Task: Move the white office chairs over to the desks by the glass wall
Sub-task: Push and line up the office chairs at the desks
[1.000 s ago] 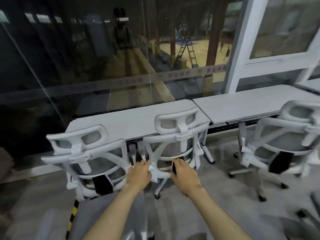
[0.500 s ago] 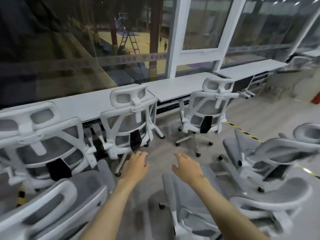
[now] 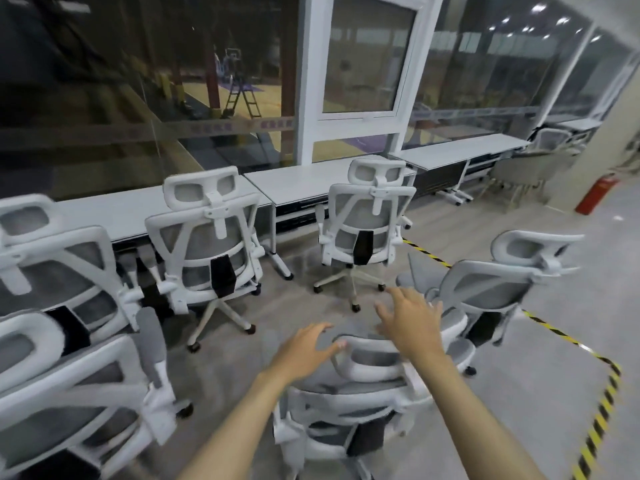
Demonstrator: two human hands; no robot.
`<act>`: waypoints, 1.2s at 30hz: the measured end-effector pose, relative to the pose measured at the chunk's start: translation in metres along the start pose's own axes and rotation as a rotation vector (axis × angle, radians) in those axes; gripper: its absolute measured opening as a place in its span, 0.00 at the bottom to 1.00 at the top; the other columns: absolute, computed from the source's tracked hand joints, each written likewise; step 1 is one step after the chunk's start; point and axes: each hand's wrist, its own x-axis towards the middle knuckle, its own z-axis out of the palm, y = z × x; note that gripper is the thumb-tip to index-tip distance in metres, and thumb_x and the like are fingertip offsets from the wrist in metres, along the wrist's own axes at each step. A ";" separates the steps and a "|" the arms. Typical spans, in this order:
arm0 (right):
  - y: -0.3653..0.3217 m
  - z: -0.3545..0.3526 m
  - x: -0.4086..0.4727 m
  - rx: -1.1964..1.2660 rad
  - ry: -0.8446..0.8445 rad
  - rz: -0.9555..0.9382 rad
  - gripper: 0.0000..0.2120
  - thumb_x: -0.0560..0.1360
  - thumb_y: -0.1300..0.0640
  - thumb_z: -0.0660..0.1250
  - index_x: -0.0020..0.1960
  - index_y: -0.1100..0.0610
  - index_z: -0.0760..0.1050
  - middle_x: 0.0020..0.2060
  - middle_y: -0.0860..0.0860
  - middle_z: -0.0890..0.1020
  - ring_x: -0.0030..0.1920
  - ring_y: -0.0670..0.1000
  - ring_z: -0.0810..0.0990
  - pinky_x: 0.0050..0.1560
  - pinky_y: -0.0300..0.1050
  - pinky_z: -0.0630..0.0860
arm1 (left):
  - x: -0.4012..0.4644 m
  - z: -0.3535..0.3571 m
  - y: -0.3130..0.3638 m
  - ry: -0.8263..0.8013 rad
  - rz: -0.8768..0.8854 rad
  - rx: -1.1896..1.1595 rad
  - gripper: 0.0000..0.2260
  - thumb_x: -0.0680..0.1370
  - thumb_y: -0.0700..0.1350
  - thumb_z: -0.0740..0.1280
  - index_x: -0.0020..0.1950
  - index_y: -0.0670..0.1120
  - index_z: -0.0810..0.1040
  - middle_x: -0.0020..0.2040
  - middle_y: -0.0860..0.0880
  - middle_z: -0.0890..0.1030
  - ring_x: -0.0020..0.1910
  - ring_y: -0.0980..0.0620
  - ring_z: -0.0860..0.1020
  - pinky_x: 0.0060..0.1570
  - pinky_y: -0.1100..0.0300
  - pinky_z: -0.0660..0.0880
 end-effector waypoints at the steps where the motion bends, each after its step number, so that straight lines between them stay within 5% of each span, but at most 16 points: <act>1: 0.026 0.003 -0.006 0.030 0.018 0.037 0.25 0.81 0.39 0.59 0.73 0.51 0.71 0.73 0.50 0.72 0.77 0.54 0.64 0.73 0.70 0.57 | -0.001 0.019 0.008 -0.025 -0.043 -0.102 0.33 0.73 0.74 0.63 0.74 0.61 0.66 0.71 0.59 0.73 0.68 0.56 0.73 0.64 0.55 0.72; 4: 0.094 0.018 -0.033 0.222 -0.018 0.110 0.35 0.80 0.32 0.55 0.81 0.48 0.56 0.82 0.53 0.53 0.82 0.55 0.47 0.76 0.68 0.52 | -0.009 0.075 0.031 0.158 -0.198 -0.404 0.29 0.72 0.67 0.72 0.68 0.64 0.64 0.63 0.60 0.76 0.61 0.54 0.77 0.53 0.59 0.75; 8: 0.152 0.046 -0.063 0.509 -0.172 0.315 0.49 0.73 0.23 0.56 0.83 0.45 0.39 0.82 0.48 0.42 0.82 0.54 0.41 0.77 0.69 0.46 | -0.017 0.111 0.055 0.355 -0.320 -0.541 0.33 0.73 0.54 0.77 0.70 0.60 0.59 0.66 0.55 0.72 0.64 0.51 0.74 0.60 0.57 0.73; 11: 0.166 0.073 -0.085 0.790 -0.307 0.543 0.51 0.75 0.33 0.67 0.83 0.56 0.45 0.82 0.59 0.50 0.80 0.60 0.54 0.76 0.61 0.55 | -0.015 0.116 0.060 0.327 -0.415 -0.587 0.34 0.72 0.53 0.79 0.66 0.58 0.59 0.65 0.49 0.74 0.60 0.49 0.76 0.62 0.53 0.75; 13: 0.160 0.091 -0.105 1.077 -0.324 0.619 0.39 0.78 0.42 0.69 0.79 0.61 0.58 0.76 0.61 0.67 0.68 0.57 0.71 0.70 0.51 0.66 | -0.015 0.120 0.058 0.335 -0.465 -0.602 0.32 0.70 0.55 0.80 0.63 0.59 0.61 0.62 0.46 0.76 0.57 0.49 0.78 0.60 0.51 0.78; 15: 0.153 0.108 -0.114 1.272 -0.317 0.725 0.38 0.73 0.36 0.68 0.75 0.56 0.67 0.70 0.55 0.76 0.63 0.54 0.77 0.70 0.54 0.70 | -0.017 0.126 0.055 0.345 -0.489 -0.621 0.32 0.69 0.57 0.80 0.62 0.61 0.62 0.59 0.44 0.78 0.55 0.48 0.79 0.58 0.50 0.79; 17: 0.149 0.124 -0.113 1.349 -0.343 0.756 0.42 0.69 0.31 0.66 0.76 0.52 0.66 0.70 0.50 0.76 0.69 0.55 0.74 0.74 0.59 0.68 | -0.021 0.131 0.052 0.371 -0.491 -0.631 0.32 0.69 0.56 0.79 0.64 0.60 0.62 0.57 0.45 0.80 0.54 0.48 0.81 0.56 0.52 0.80; 22: 0.138 0.122 -0.107 1.273 -0.388 0.723 0.27 0.82 0.43 0.63 0.75 0.56 0.64 0.70 0.51 0.72 0.68 0.55 0.72 0.75 0.57 0.65 | -0.025 0.130 0.036 0.436 -0.495 -0.603 0.35 0.69 0.51 0.81 0.67 0.61 0.62 0.55 0.50 0.83 0.53 0.52 0.82 0.48 0.60 0.78; 24: 0.133 0.126 -0.105 1.221 -0.443 0.723 0.29 0.82 0.40 0.60 0.77 0.55 0.62 0.67 0.50 0.69 0.66 0.55 0.70 0.74 0.56 0.65 | -0.026 0.124 0.031 0.444 -0.501 -0.598 0.36 0.68 0.50 0.82 0.66 0.63 0.62 0.57 0.50 0.82 0.54 0.52 0.81 0.52 0.56 0.80; 28: 0.117 0.133 -0.100 1.210 -0.466 0.680 0.33 0.81 0.36 0.58 0.80 0.53 0.59 0.77 0.50 0.63 0.71 0.52 0.68 0.75 0.56 0.64 | -0.026 0.115 0.014 0.468 -0.515 -0.584 0.40 0.60 0.59 0.83 0.60 0.72 0.60 0.62 0.54 0.79 0.60 0.52 0.79 0.63 0.46 0.77; 31: 0.101 0.137 -0.092 1.254 -0.453 0.646 0.32 0.82 0.37 0.57 0.81 0.50 0.56 0.71 0.42 0.62 0.71 0.49 0.66 0.75 0.49 0.62 | -0.019 0.111 -0.006 0.519 -0.519 -0.518 0.41 0.55 0.66 0.81 0.54 0.81 0.55 0.63 0.57 0.78 0.64 0.50 0.76 0.65 0.43 0.74; 36: 0.069 0.141 -0.074 1.311 -0.430 0.598 0.17 0.82 0.41 0.60 0.67 0.47 0.65 0.68 0.46 0.71 0.64 0.49 0.71 0.65 0.44 0.64 | -0.017 0.093 -0.023 0.625 -0.523 -0.447 0.43 0.55 0.69 0.79 0.57 0.81 0.51 0.63 0.56 0.79 0.68 0.45 0.72 0.70 0.41 0.68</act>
